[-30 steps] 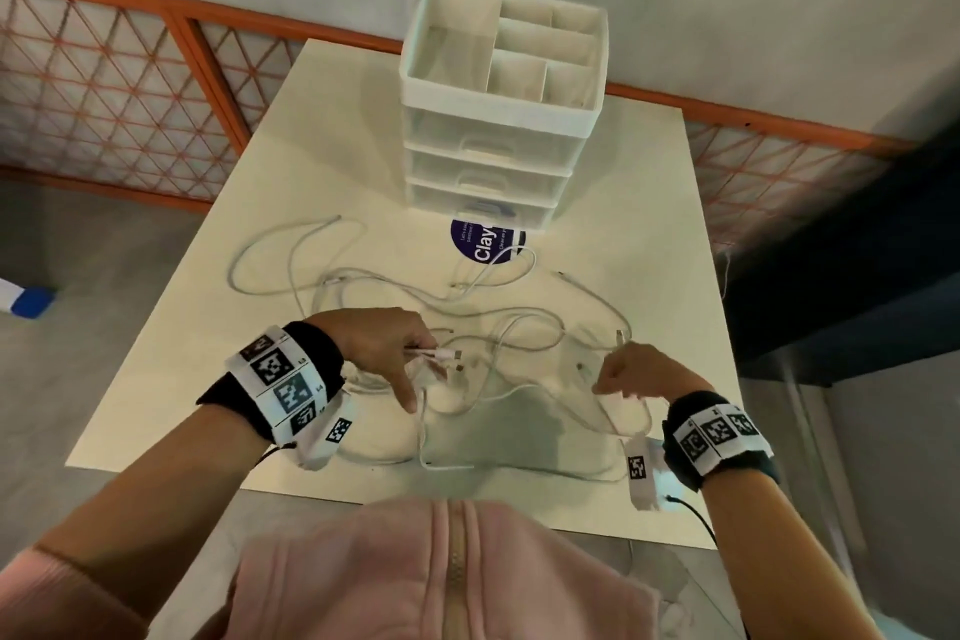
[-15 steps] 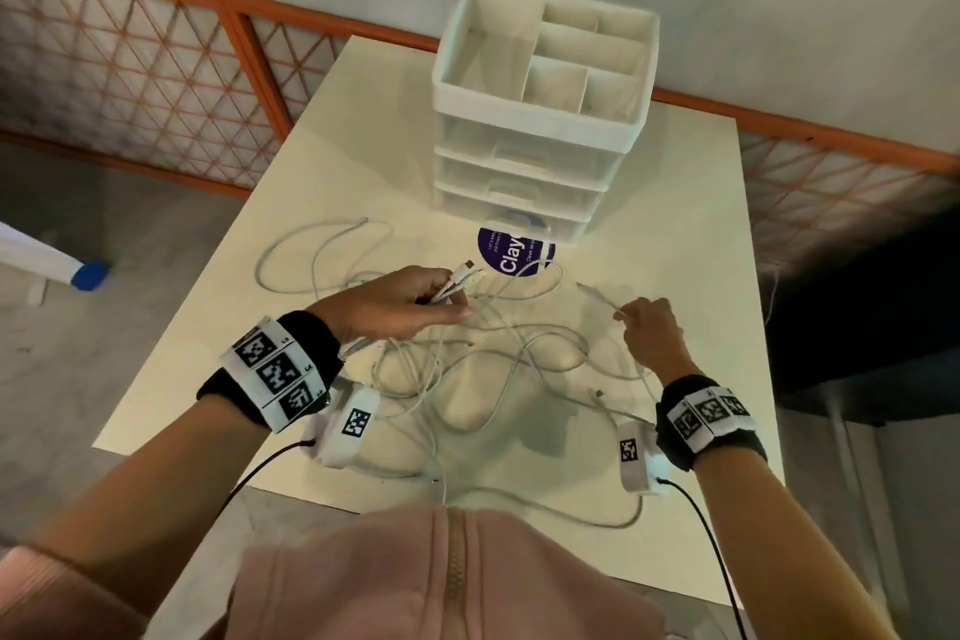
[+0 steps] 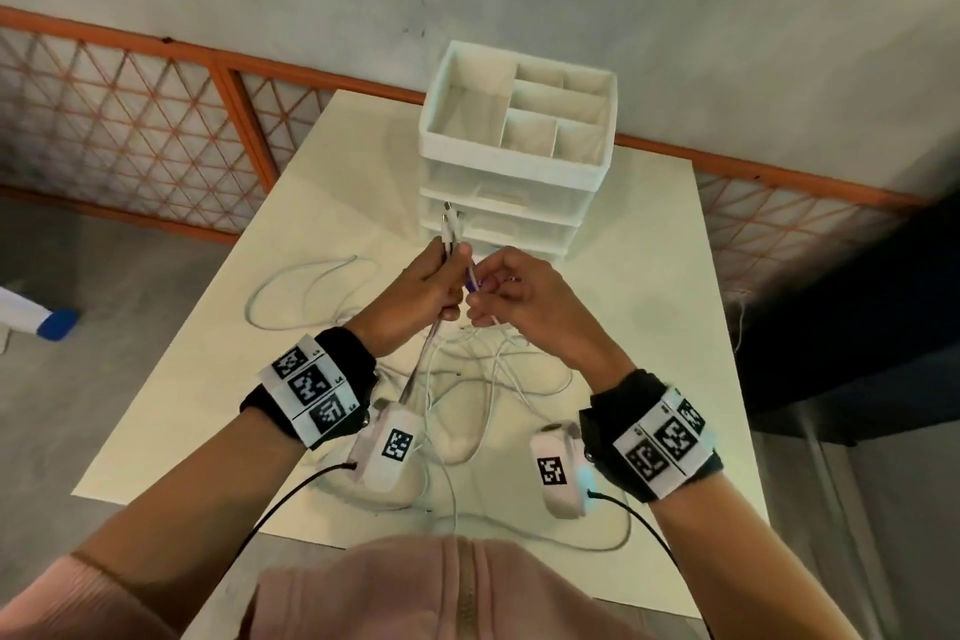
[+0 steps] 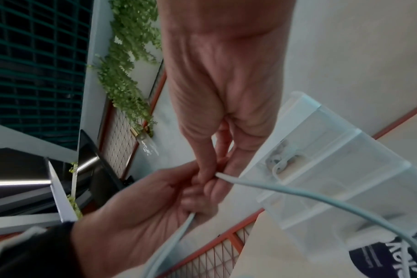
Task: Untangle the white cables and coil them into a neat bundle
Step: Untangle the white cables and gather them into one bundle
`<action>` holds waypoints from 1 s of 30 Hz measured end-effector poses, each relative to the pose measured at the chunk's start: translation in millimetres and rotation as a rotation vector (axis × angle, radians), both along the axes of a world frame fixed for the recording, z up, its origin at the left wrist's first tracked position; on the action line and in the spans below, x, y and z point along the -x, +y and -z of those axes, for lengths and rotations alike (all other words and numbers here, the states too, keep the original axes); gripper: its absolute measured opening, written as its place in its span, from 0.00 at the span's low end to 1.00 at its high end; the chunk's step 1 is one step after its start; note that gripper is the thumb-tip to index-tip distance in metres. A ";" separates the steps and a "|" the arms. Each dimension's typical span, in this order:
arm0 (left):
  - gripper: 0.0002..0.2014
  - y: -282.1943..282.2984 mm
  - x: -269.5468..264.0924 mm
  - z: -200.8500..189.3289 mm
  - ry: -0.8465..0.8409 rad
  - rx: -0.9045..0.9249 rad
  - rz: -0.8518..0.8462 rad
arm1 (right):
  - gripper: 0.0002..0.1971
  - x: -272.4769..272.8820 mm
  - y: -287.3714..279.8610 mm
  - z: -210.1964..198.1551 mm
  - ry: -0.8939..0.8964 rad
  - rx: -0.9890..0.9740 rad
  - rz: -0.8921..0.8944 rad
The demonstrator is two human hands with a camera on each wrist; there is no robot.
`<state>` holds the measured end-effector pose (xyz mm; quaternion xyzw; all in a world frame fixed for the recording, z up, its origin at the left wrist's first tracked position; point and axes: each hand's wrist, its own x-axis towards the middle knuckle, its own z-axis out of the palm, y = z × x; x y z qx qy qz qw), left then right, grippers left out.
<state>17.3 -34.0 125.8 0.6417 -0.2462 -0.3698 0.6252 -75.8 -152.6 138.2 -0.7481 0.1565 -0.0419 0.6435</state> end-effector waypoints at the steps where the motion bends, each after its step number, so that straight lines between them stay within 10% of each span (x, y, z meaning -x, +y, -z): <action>1: 0.14 0.2 1.0 -1.2 -0.015 -0.003 -0.017 | 0.12 -0.7 3.4 0.8 0.009 -0.014 0.014; 5: 0.14 7.8 -1.5 -5.6 -0.063 -0.023 -0.094 | 0.27 -4.4 9.1 3.5 0.143 -0.016 -0.076; 10: 0.10 13.9 -2.9 -26.7 0.008 0.240 -0.070 | 0.04 -11.3 35.2 0.7 0.195 0.184 -0.406; 19: 0.11 62.1 -31.2 -57.1 0.042 0.414 -0.224 | 0.12 4.0 -18.4 49.7 0.273 0.459 -0.377; 26: 0.18 70.8 -25.7 -27.8 -0.598 -0.143 -0.060 | 0.13 9.8 -46.7 17.5 0.120 0.386 -0.124; 30: 0.15 42.9 -2.3 -9.7 -0.665 -0.274 0.118 | 0.11 1.8 -26.0 -12.9 0.065 0.449 -0.220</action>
